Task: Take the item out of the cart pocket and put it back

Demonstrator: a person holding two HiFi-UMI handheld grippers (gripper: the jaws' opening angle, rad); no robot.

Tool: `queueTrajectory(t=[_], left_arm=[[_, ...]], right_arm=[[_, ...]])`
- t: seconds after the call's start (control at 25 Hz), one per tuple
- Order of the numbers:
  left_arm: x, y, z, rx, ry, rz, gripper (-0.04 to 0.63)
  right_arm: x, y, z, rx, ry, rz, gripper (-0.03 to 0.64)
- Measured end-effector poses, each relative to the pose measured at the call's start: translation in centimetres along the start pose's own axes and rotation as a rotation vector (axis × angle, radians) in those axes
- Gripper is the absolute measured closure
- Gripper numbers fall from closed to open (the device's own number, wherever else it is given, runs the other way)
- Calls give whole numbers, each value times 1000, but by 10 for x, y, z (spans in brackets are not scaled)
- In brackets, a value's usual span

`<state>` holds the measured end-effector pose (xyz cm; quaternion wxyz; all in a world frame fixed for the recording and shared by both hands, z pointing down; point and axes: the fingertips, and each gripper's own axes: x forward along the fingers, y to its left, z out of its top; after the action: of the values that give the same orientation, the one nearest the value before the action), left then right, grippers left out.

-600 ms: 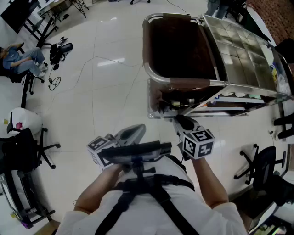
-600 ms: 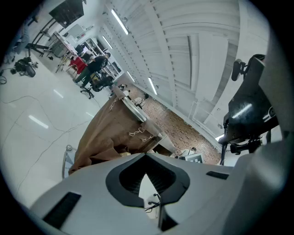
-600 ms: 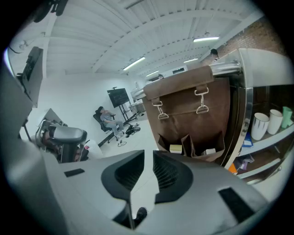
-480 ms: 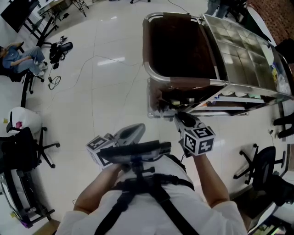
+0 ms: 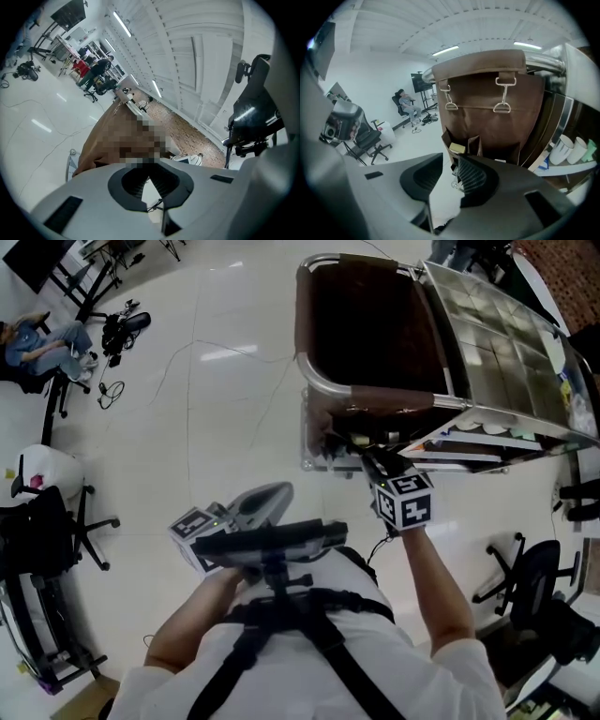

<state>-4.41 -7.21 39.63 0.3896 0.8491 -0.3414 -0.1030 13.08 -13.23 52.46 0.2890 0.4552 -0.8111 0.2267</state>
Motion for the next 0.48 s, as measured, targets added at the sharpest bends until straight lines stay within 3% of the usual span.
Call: queueTrajectory(t=[0.2,0.48], left_arm=[[-3,1,-1,3,-1,5,600],[-6,2,2,7,-16,16,600]], right_arm=[[12,-10,2,-95,33,-25,488],[27,-7,11,-308,46,-59,463]])
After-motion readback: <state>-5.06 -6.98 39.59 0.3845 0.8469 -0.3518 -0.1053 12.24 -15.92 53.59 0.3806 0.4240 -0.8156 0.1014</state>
